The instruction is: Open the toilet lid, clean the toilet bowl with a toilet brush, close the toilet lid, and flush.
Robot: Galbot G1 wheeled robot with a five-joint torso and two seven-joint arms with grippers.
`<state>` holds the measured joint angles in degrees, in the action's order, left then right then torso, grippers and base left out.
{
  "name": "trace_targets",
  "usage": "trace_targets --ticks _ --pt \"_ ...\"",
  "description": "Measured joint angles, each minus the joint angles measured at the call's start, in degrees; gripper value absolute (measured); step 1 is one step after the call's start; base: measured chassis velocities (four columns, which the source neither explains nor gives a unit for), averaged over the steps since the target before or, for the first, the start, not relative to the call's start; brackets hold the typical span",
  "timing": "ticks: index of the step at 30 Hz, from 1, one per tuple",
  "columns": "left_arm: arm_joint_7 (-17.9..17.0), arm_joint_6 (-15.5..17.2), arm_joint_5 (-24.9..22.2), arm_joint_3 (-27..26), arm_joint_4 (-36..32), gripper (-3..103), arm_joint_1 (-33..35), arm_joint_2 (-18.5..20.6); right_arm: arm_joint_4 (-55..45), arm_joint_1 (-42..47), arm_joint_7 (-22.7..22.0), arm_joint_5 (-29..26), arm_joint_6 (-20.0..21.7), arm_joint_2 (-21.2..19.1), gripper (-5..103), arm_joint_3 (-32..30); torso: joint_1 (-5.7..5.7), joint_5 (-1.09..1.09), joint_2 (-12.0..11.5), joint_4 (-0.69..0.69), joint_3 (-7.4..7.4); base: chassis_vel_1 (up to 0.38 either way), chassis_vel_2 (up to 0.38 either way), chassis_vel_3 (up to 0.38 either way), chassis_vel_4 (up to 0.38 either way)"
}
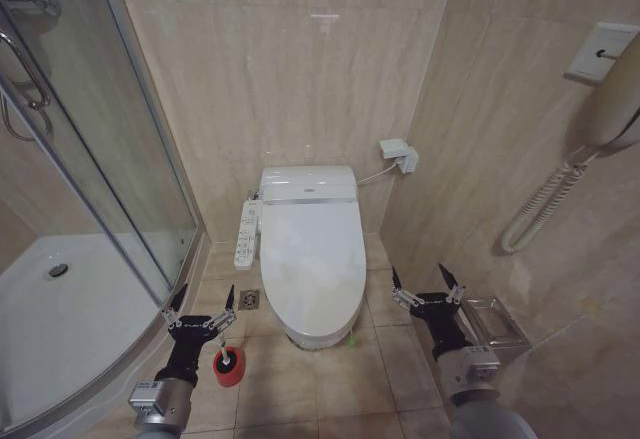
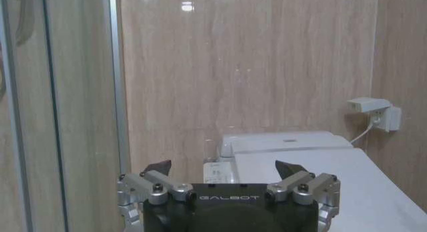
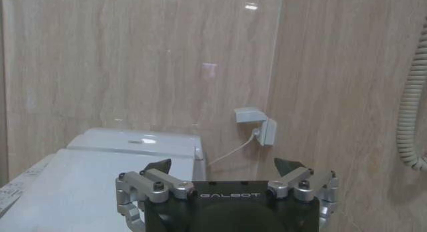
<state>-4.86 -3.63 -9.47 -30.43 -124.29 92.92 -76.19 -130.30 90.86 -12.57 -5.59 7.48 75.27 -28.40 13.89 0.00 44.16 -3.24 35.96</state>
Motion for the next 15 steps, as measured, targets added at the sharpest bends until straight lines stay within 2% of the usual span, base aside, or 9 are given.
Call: trace_targets --ticks 15 --pt "0.00 0.00 0.00 0.00 0.00 100 0.00 0.00 0.00 0.00 0.00 0.00 0.00 0.00 100 0.00 0.00 0.00 0.00 0.00 0.00 0.000 0.000 0.000 0.000"
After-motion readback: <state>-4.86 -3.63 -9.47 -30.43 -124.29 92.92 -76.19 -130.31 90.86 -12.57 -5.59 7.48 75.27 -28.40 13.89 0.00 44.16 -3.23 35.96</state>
